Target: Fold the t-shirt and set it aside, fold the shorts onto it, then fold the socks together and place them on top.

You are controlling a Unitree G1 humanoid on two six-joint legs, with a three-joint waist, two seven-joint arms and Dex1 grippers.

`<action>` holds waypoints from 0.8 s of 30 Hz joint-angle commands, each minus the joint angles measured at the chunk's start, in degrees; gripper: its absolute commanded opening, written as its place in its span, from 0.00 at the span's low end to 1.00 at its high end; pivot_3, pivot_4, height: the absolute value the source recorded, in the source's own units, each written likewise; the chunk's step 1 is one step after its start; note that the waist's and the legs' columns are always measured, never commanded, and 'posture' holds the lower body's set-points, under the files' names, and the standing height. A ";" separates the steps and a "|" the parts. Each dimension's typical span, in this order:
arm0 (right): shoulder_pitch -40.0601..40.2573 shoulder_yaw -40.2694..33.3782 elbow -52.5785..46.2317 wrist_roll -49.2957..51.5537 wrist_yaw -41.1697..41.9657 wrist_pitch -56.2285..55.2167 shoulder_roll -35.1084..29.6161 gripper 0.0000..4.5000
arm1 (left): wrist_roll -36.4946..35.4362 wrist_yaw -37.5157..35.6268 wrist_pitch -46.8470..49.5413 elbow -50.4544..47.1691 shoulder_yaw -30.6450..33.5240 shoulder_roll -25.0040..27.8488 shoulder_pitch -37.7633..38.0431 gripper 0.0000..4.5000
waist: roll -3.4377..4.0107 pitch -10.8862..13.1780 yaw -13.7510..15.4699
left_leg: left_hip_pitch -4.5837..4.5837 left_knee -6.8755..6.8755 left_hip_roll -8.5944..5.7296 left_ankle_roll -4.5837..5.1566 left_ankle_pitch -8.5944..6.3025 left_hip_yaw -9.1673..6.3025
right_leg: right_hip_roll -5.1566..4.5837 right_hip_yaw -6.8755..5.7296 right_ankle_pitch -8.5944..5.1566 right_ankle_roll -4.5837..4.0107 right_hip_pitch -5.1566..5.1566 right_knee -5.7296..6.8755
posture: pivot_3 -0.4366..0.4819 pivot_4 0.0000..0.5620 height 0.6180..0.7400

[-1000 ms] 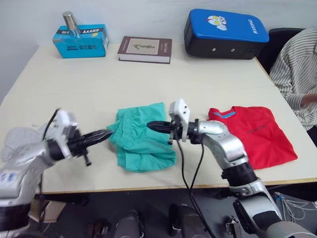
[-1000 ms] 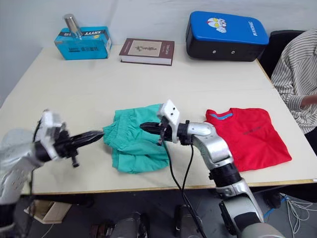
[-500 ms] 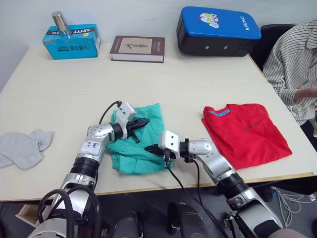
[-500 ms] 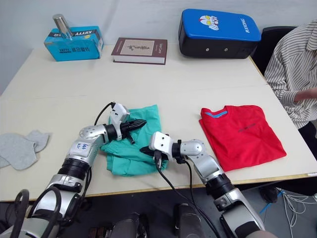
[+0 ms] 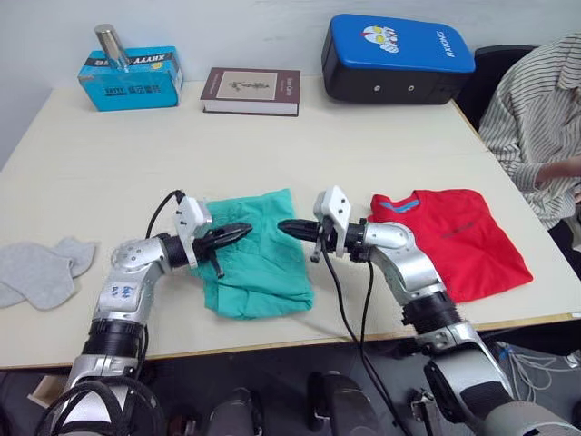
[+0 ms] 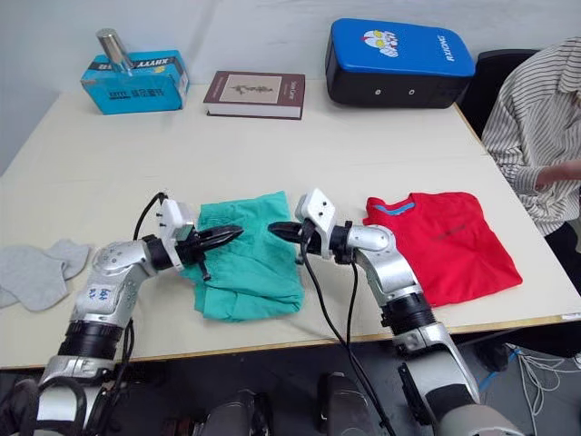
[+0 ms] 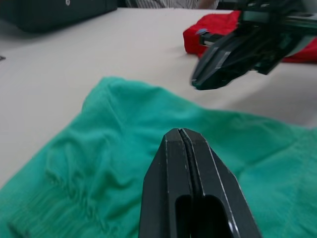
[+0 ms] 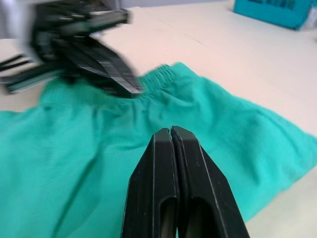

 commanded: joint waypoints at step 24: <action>-14.53 -3.54 4.66 14.29 3.63 65.98 0.47 0.84 | -0.69 1.43 -5.74 -4.66 2.76 -1.00 11.92 0.00 | 0.21 -0.07 -0.88 | 0.10 -0.10 0.11 0.00 -0.08 -0.06 | -0.03 -0.05 -0.10 -0.18 0.00 0.12 | 0.48 0.27 1.00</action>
